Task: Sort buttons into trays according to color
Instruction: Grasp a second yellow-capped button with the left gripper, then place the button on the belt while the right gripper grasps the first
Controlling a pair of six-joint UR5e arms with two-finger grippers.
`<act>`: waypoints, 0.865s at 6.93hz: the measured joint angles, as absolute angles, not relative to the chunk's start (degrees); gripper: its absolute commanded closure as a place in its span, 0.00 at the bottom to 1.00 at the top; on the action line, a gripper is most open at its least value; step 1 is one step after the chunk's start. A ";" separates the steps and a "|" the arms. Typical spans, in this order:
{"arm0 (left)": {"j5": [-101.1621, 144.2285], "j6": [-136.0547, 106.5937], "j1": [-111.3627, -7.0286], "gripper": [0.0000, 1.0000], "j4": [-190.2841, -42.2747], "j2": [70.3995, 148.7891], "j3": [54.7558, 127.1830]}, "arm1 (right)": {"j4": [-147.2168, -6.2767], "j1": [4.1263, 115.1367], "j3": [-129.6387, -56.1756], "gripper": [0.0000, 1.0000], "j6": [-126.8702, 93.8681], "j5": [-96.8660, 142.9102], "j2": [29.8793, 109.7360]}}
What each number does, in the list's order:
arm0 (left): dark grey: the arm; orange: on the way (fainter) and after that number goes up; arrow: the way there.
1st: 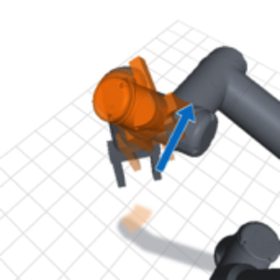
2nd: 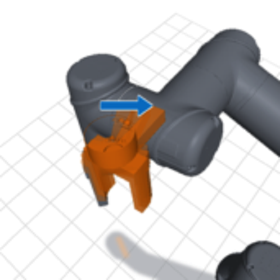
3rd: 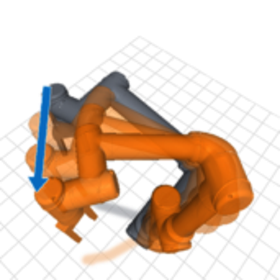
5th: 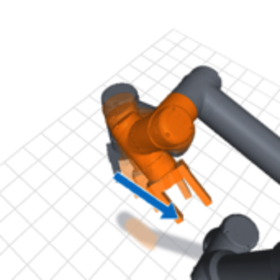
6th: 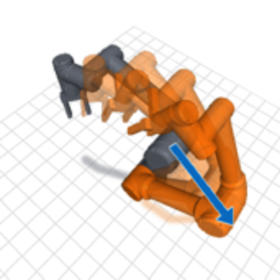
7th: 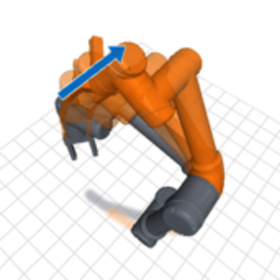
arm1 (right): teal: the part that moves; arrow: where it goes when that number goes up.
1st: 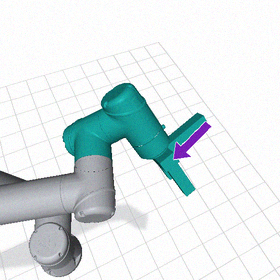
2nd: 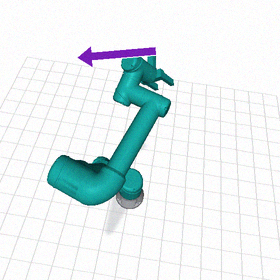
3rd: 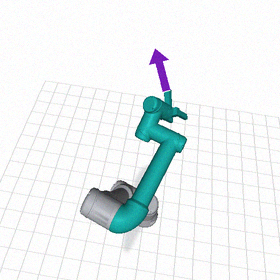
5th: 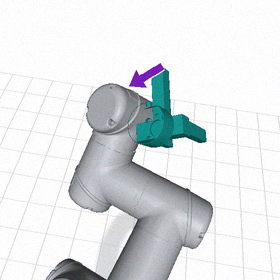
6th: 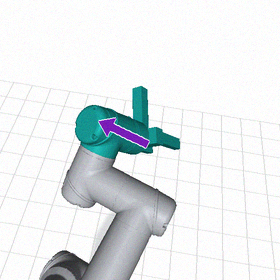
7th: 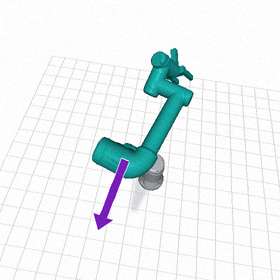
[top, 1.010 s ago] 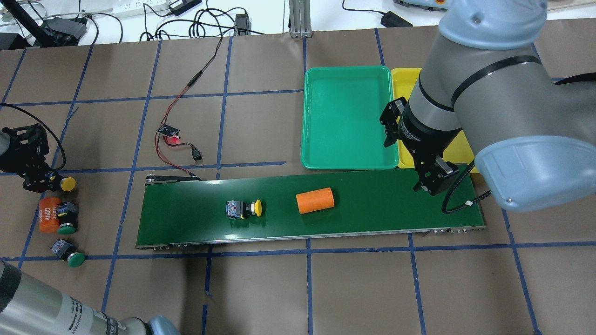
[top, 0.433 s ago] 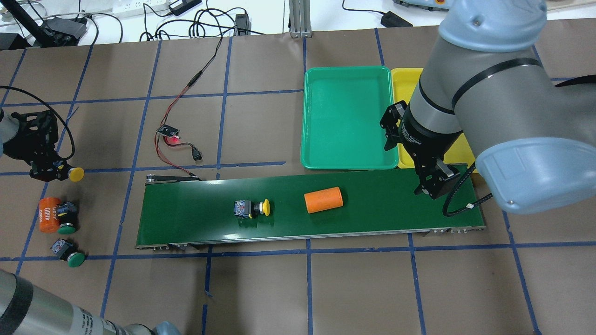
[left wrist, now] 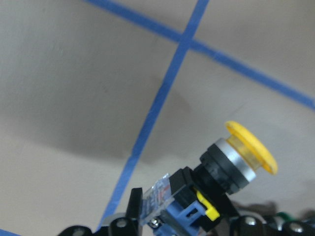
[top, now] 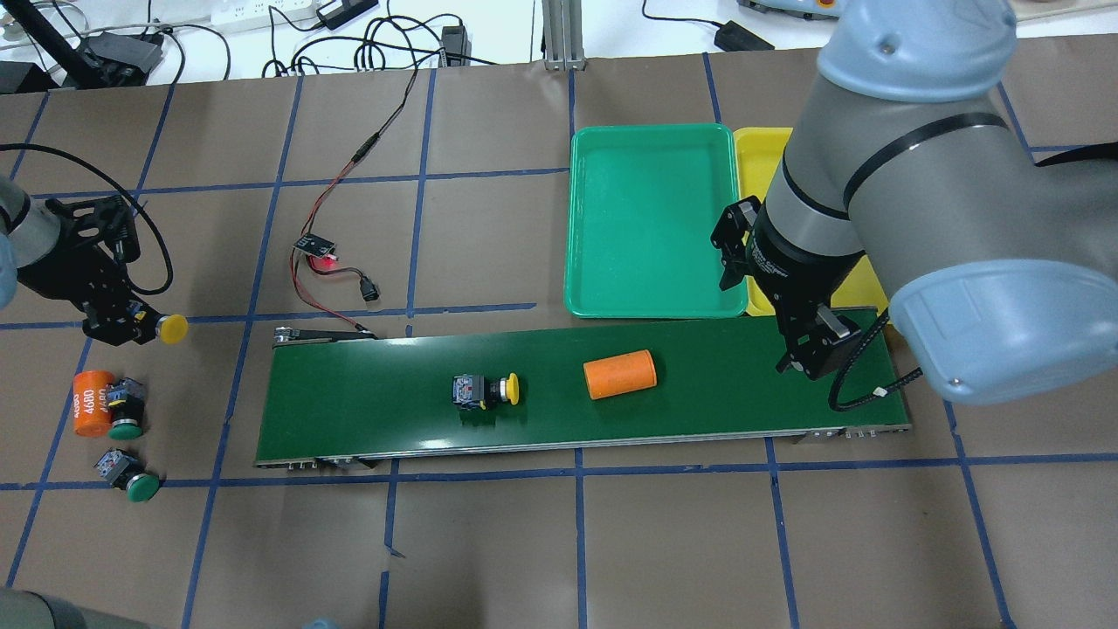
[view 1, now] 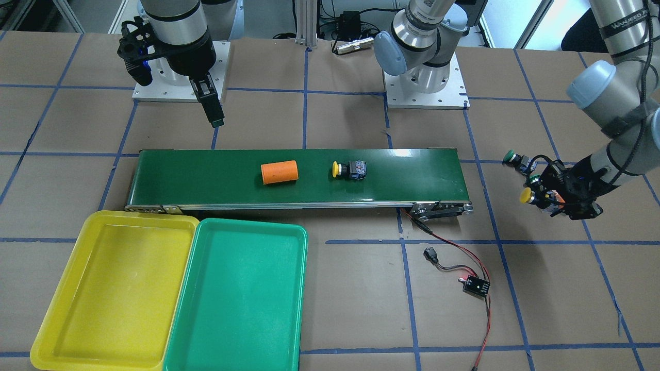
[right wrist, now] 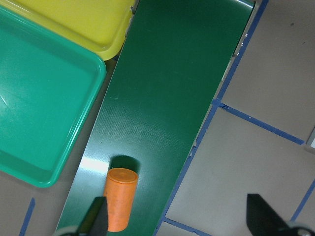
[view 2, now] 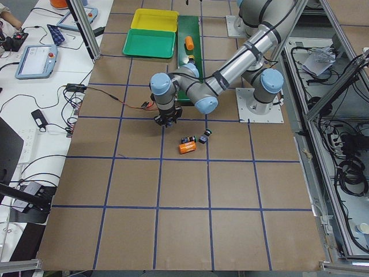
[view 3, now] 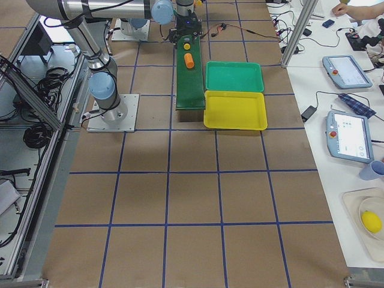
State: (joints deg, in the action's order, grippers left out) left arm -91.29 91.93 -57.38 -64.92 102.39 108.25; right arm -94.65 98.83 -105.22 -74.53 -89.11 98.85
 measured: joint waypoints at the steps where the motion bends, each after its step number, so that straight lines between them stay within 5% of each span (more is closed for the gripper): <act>1: -91.45 84.66 -59.99 0.79 -65.32 98.17 111.69 | -94.19 98.85 -105.37 0.00 -74.55 -89.28 98.91; 6: -91.31 48.53 -76.99 0.79 -67.74 87.83 121.08 | -94.84 98.20 -105.18 0.00 -75.41 -88.89 98.48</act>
State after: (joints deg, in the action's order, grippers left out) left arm -91.31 48.53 -76.99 -67.74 87.83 121.08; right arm -94.84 98.20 -105.18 -75.41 -88.89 98.48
